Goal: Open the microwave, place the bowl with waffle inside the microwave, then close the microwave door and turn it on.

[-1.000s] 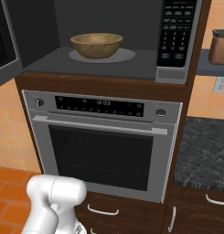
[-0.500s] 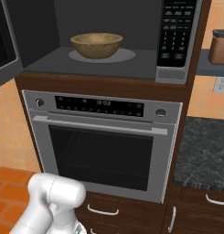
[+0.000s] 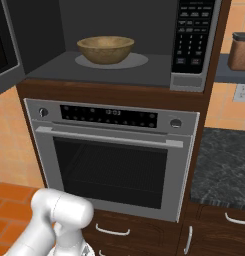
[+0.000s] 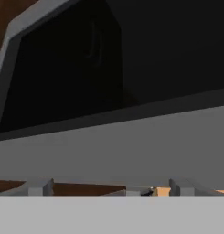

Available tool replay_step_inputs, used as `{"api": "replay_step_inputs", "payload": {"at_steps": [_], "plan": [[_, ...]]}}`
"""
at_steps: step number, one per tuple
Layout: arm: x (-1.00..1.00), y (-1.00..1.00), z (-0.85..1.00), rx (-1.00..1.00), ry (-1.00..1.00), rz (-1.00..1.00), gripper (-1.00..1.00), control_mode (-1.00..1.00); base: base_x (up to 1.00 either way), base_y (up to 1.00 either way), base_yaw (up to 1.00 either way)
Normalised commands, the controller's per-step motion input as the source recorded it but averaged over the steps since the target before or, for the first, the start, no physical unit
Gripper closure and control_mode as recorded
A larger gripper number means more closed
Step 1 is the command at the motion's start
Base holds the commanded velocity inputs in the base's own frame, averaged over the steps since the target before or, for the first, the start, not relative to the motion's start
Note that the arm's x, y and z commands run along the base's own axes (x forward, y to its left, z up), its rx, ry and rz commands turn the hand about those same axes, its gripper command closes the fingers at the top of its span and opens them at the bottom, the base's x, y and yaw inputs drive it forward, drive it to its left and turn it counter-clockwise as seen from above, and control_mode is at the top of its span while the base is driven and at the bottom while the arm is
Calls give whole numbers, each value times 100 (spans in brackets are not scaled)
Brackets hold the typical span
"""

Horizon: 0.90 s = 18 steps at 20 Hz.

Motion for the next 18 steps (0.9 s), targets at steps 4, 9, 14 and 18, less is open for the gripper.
{"api": "replay_step_inputs", "payload": {"at_steps": [4, 9, 14, 18], "plan": [[-15, -68, 0, 0, -9, -4, -100, -100, 0, 0, 0], [-4, -69, 1, 0, -4, -4, -100, -100, 0, 0, 0], [-1, -72, 11, 0, 0, 0, -100, -100, 0, 0, 0], [0, -69, 16, 0, 0, 1, -100, -100, 0, 0, 0]]}}
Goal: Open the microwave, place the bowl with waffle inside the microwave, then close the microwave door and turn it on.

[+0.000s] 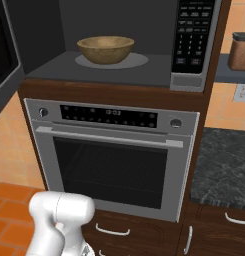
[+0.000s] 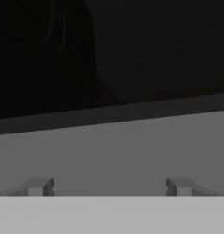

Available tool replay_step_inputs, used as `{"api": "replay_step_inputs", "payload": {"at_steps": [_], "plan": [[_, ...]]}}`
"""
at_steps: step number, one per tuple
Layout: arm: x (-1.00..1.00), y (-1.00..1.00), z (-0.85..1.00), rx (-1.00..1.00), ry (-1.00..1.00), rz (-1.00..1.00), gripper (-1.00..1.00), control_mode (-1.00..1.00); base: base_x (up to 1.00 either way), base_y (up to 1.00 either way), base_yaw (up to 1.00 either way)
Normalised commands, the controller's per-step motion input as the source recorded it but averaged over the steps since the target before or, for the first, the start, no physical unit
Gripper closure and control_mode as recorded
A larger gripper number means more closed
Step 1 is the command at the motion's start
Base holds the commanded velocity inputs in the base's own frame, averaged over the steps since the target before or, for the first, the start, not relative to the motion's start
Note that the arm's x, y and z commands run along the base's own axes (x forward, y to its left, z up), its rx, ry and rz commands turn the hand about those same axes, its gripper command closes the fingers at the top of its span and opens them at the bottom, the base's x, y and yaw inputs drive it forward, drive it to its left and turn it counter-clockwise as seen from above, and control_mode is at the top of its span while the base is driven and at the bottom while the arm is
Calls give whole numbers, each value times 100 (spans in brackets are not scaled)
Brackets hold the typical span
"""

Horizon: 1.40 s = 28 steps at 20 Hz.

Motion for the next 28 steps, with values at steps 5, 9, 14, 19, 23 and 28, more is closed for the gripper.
{"api": "replay_step_inputs", "payload": {"at_steps": [5, 9, 14, 19, 23, 28], "plan": [[0, -65, 21, 0, 0, 2, -100, -100, 0, 0, 0], [0, -65, 24, 0, 0, 6, -100, -100, 0, 0, 0], [5, -56, 13, 2, 0, 17, -100, -100, 0, 0, 0], [28, -42, 0, 3, 1, 33, -100, -100, 0, 0, 0], [28, -40, 0, 2, 1, 32, -100, -100, 0, 0, 0], [29, -25, 0, 1, 2, 28, -100, -100, 0, 0, 0]]}}
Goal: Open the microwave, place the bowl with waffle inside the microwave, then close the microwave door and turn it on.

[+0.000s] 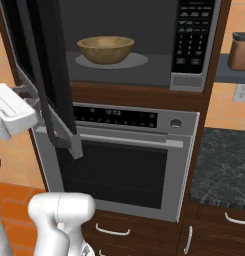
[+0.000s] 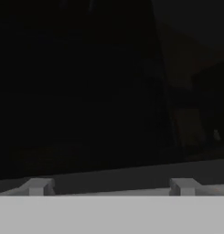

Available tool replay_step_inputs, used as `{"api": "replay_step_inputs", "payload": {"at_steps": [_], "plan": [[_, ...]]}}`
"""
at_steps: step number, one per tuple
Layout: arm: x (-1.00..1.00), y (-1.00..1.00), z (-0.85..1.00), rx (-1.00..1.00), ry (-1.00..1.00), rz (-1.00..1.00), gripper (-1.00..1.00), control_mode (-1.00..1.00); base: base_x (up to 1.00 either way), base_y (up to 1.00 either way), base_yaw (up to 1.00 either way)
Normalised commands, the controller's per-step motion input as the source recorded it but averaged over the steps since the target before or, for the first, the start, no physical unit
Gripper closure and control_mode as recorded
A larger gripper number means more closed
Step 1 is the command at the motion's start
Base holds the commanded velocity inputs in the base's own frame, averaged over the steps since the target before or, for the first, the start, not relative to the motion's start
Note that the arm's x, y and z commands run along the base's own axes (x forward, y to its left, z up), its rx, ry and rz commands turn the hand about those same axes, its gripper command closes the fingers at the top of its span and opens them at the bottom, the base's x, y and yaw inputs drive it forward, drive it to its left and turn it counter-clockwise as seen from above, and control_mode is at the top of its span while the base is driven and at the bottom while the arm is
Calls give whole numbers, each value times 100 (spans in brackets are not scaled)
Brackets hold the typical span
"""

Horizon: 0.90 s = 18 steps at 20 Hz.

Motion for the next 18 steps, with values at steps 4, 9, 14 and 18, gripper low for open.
{"api": "replay_step_inputs", "payload": {"at_steps": [4, 9, 14, 18], "plan": [[40, -33, 1, 5, 9, 28, -100, -100, 0, 0, 0], [18, -39, 1, 4, 16, 27, -100, -100, 0, 0, 0], [34, -21, 3, 3, 19, 21, -100, -100, 0, 0, 0], [35, -19, 13, 5, 18, 13, -100, -100, 0, 0, 0]]}}
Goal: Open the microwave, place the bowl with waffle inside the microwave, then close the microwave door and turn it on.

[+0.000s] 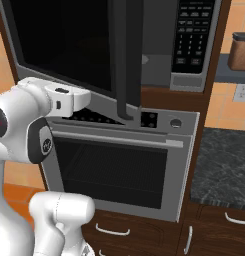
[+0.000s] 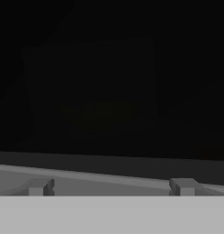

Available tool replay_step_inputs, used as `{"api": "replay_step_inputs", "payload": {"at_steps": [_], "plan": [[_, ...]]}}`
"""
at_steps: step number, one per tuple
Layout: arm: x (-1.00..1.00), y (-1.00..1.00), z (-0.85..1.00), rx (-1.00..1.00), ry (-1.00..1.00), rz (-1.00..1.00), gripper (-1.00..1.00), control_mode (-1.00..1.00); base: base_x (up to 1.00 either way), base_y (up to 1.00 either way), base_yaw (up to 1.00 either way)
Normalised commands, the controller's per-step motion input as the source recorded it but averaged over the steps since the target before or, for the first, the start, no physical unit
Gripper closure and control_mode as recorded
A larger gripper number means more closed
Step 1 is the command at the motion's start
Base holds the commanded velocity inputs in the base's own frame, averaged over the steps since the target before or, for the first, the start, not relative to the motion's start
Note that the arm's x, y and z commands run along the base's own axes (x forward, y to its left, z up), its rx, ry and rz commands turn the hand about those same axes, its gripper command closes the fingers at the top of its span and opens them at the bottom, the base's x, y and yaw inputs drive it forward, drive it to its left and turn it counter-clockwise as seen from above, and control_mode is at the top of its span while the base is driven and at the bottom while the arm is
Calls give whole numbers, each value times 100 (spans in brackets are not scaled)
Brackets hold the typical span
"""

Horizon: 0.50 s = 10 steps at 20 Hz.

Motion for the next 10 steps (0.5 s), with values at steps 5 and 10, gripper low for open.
{"api": "replay_step_inputs", "payload": {"at_steps": [5, 10], "plan": [[29, -21, 14, 3, 16, 9, -100, -100, 0, 0, 0], [14, -10, 1, 0, 9, 1, -100, -100, 0, 0, 0]]}}
